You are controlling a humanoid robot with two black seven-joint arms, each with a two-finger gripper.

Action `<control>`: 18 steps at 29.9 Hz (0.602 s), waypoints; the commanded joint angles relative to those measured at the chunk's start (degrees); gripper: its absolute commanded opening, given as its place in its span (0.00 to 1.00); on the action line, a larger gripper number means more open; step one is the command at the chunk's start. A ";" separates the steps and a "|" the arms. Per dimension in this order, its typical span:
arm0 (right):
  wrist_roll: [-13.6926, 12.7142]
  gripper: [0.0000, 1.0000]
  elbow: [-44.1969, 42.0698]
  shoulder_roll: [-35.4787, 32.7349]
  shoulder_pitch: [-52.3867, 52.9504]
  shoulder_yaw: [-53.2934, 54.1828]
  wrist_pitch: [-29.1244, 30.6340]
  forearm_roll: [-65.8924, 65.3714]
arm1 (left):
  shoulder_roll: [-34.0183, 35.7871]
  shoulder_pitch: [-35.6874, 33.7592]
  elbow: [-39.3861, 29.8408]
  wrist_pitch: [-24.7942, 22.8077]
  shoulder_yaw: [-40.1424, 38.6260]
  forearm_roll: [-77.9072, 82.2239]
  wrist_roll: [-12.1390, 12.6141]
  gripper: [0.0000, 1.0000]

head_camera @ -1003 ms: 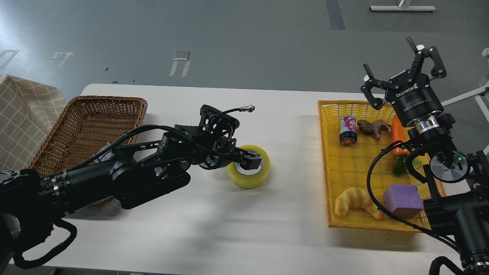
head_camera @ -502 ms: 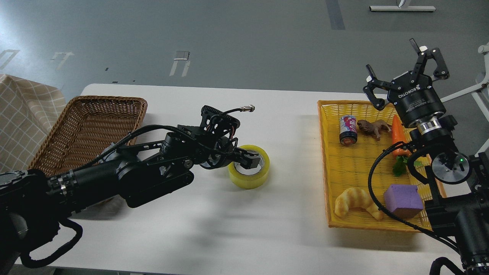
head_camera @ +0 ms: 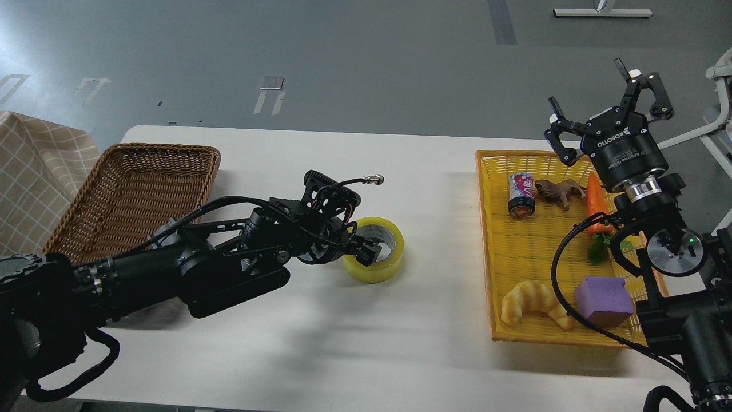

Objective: Place and transfer tape with both arms
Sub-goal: 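Grip the tape roll's edge with the left gripper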

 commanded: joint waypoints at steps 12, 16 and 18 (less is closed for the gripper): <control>0.21 1.00 0.00 0.09 -0.35 0.26 0.00 0.00 | 1.07 -1.61 1.88 0.00 0.07 2.78 -3.34 0.00; 0.21 1.00 -0.09 0.09 -0.35 0.44 0.00 0.00 | 1.59 -2.75 1.53 0.00 -0.02 2.78 -3.42 0.00; 0.21 1.00 -0.09 0.09 -0.35 0.44 0.00 0.00 | 2.56 -4.32 0.92 0.00 -0.11 2.70 -3.51 0.00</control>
